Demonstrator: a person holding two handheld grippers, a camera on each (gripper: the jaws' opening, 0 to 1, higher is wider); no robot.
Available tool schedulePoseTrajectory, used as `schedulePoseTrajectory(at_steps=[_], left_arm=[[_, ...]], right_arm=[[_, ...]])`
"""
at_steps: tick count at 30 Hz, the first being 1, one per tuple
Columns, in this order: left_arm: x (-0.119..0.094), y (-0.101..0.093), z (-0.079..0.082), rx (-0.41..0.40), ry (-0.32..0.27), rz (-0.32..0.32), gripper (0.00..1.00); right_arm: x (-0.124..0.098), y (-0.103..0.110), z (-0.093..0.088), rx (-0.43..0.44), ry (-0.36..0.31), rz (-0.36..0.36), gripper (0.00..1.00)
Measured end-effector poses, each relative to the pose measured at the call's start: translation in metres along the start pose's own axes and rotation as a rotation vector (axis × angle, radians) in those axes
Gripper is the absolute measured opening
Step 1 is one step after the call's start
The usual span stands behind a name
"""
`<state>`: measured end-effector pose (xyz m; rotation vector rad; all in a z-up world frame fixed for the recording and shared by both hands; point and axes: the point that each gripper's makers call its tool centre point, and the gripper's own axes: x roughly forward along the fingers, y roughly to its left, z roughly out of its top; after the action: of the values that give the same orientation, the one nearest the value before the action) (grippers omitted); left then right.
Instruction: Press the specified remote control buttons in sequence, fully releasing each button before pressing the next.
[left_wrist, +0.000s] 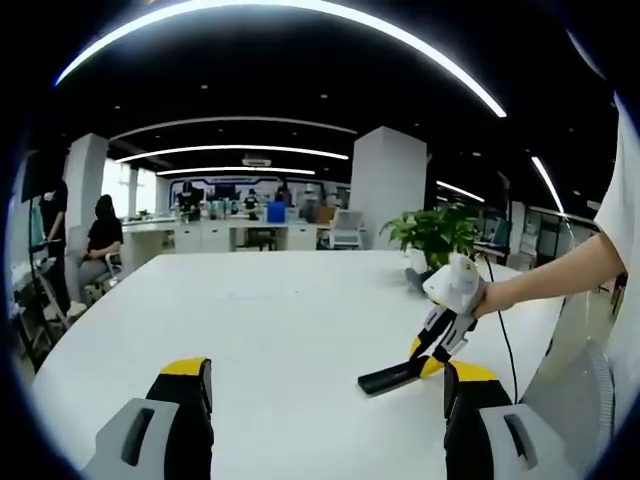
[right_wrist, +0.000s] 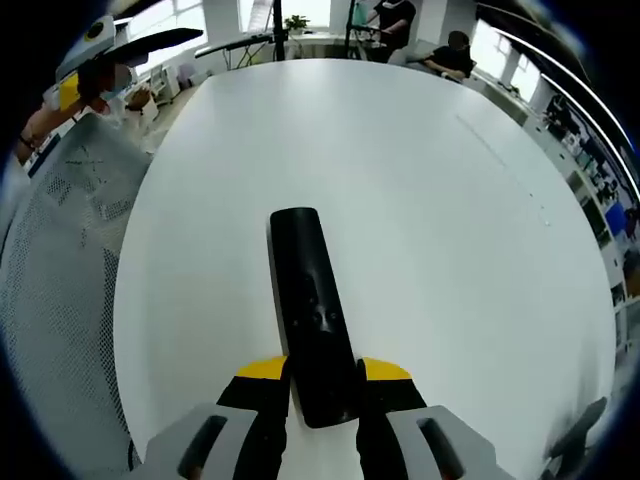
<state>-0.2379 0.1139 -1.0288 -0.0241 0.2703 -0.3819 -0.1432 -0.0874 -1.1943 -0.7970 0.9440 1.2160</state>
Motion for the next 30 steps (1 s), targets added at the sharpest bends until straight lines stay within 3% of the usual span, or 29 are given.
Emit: schedulePoseTrajectory(at_steps=[16, 30], left_arm=[[-0.004, 0.002, 0.000, -0.025, -0.003, 0.015, 1.00], [0.000, -0.002, -0.007, -0.047, 0.018, 0.000, 1.00]], right_arm=[[0.002, -0.046, 0.002, 0.057, 0.009, -0.005, 0.23], [0.007, -0.076, 0.014, 0.031, 0.051, -0.015, 0.23]])
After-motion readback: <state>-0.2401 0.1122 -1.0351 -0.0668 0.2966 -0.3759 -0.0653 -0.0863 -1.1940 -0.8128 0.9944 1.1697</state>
